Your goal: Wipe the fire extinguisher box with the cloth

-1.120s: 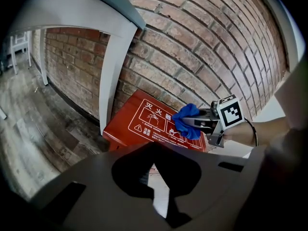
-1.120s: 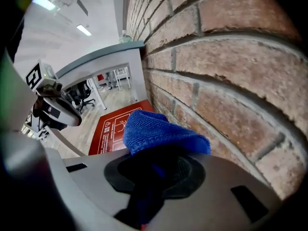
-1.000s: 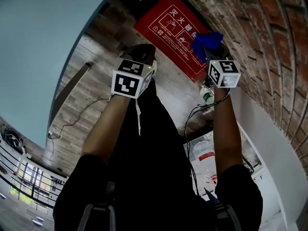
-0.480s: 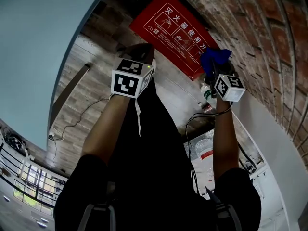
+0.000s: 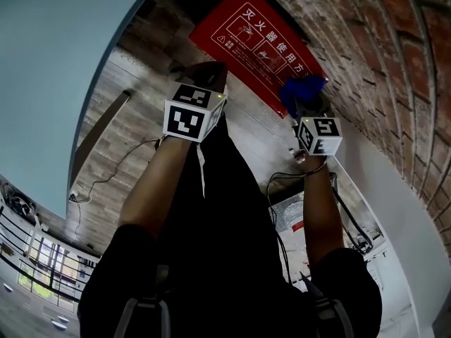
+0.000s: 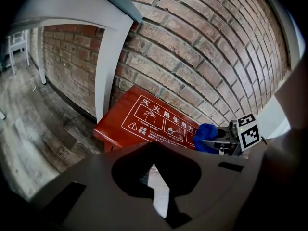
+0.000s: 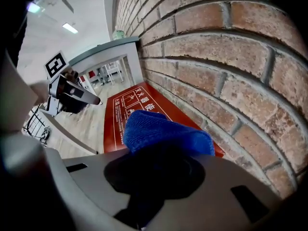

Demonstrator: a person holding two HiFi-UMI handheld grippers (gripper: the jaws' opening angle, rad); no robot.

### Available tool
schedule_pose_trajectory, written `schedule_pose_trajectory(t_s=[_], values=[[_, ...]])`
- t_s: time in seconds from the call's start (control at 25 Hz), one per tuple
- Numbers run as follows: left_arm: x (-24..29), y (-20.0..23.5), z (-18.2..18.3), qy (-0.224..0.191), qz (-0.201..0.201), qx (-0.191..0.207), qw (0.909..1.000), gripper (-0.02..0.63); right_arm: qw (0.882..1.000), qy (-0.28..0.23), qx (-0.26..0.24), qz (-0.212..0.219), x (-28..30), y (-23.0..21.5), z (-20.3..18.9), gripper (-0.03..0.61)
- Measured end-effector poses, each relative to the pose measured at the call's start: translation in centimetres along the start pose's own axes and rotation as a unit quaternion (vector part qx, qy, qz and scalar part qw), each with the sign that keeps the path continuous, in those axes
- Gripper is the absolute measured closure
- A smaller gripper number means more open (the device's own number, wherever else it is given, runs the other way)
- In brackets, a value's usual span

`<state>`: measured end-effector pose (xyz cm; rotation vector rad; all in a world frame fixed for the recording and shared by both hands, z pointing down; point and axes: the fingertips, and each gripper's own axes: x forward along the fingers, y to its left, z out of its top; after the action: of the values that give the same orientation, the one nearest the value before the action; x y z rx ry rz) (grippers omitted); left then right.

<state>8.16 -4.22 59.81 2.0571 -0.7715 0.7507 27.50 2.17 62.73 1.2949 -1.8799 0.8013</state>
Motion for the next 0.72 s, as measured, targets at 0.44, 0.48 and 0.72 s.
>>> schedule_pose_trajectory(t_s=[0.44,0.48,0.72], values=[[-0.5,0.6,-0.5,-0.007,0.011,-0.012,0.9998,0.609,0.997,0.004,-0.066,0.051,2.9,4.0,3.4,0.482],[-0.6,0.6,-0.5,-0.008,0.012,-0.014,0.9998,0.609,0.996,0.003,-0.07,0.057,3.2,4.4,3.9,0.482],[-1.2,1.9,-1.1,-0.011,0.025,-0.03,0.9992,0.609,0.992,-0.004,-0.092,0.081,5.8,6.9,7.1,0.482]])
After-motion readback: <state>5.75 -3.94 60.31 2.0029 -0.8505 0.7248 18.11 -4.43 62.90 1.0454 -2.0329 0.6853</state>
